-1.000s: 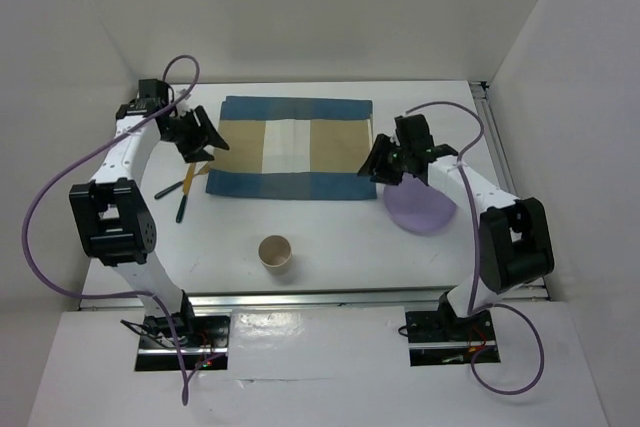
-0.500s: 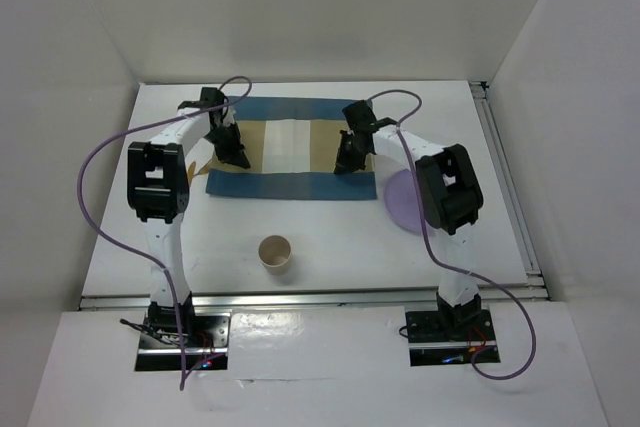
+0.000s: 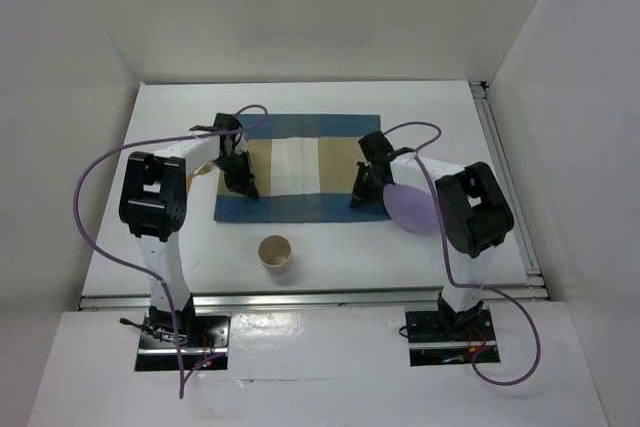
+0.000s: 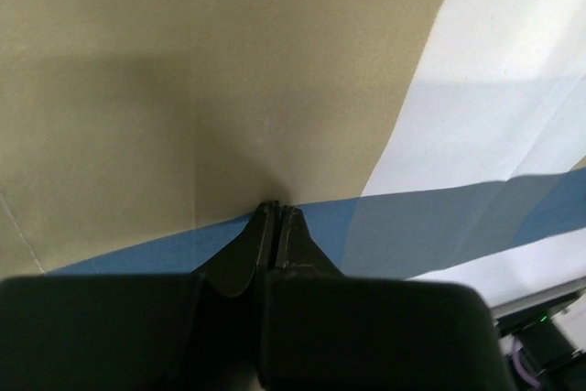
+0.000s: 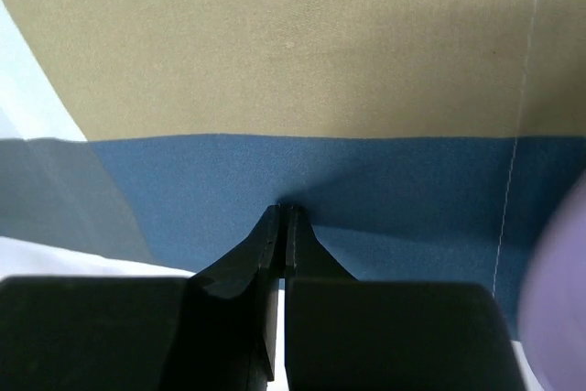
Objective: Set the dinner table for one person
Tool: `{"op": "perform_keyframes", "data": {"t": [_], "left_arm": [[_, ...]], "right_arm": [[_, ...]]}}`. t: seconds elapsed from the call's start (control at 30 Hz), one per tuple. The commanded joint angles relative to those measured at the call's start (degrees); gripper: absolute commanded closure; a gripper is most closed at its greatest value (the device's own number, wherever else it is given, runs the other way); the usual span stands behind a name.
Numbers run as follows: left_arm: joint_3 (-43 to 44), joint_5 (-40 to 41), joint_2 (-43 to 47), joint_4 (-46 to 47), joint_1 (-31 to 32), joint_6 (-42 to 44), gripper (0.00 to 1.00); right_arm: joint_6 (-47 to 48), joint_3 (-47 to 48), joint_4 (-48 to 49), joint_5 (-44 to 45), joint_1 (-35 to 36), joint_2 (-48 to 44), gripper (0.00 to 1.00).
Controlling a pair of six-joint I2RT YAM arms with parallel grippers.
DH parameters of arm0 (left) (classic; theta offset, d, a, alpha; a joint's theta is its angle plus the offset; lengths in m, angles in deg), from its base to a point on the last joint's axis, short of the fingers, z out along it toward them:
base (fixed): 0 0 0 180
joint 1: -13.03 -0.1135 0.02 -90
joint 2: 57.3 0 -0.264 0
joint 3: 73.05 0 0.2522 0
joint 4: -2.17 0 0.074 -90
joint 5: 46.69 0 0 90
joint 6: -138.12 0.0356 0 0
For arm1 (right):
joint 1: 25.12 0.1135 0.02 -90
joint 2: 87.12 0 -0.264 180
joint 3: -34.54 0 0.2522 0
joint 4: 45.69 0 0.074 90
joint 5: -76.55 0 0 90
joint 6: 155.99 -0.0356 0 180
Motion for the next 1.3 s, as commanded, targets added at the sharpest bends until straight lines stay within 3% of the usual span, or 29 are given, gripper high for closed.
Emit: {"op": "perform_keyframes", "data": {"t": [0.0, 0.33, 0.4, 0.43, 0.5, 0.57, 0.73, 0.87, 0.9, 0.93, 1.03, 1.13, 1.27], "left_arm": [[-4.9, 3.0, 3.6, -1.3, 1.8, 0.7, 1.00], [-6.8, 6.0, 8.3, -2.8, 1.8, 0.1, 1.00], [-4.6, 7.5, 9.1, -4.6, 1.8, 0.1, 0.92], [-3.1, 8.3, 9.6, -5.6, 1.8, 0.8, 0.78], [2.2, 9.6, 9.6, -8.4, 1.8, 1.5, 0.72], [7.7, 10.3, 9.6, -10.1, 1.8, 2.1, 0.64], [16.3, 10.3, 9.1, -13.8, 1.8, 2.6, 0.59], [19.2, 12.7, 10.7, -15.4, 1.2, 2.6, 0.52], [18.7, 12.7, 12.9, -14.9, 0.4, 2.0, 0.47], [18.1, 13.3, 14.2, -14.4, -0.3, 2.0, 0.42], [15.7, 12.3, 18.3, -12.0, -2.6, 1.4, 0.03], [15.1, 12.3, 19.5, -12.6, -4.1, 1.9, 0.00], [13.9, 12.3, 22.5, -12.6, -6.5, 2.4, 0.00]], "right_arm": [[-0.8, -4.4, -0.4, 2.1, 0.2, -3.1, 1.00], [-0.8, -2.2, -3.5, 3.1, 1.3, -5.9, 1.00], [-0.2, 0.1, -4.7, 3.7, 1.3, -6.7, 1.00], [-0.2, 2.9, -6.2, 3.7, 2.0, -8.2, 1.00], [0.4, 5.9, -7.8, 5.2, 2.6, -9.3, 0.98], [1.1, 9.5, -9.3, 6.0, 3.2, -11.0, 0.93], [4.9, 14.7, -9.9, 4.9, 10.0, -13.7, 0.77], [9.3, 16.6, -11.7, 4.2, 18.1, -13.7, 0.38], [11.2, 16.6, -11.7, 3.6, 21.3, -13.7, 0.28], [12.2, 16.6, -11.7, 3.6, 22.9, -13.7, 0.23], [14.5, 14.7, -10.6, 1.4, 28.2, -13.7, 0.11], [15.1, 12.8, -10.6, 0.7, 31.8, -13.1, 0.09], [14.4, 11.6, -10.6, 3.9, 34.5, -11.4, 0.21]]}}
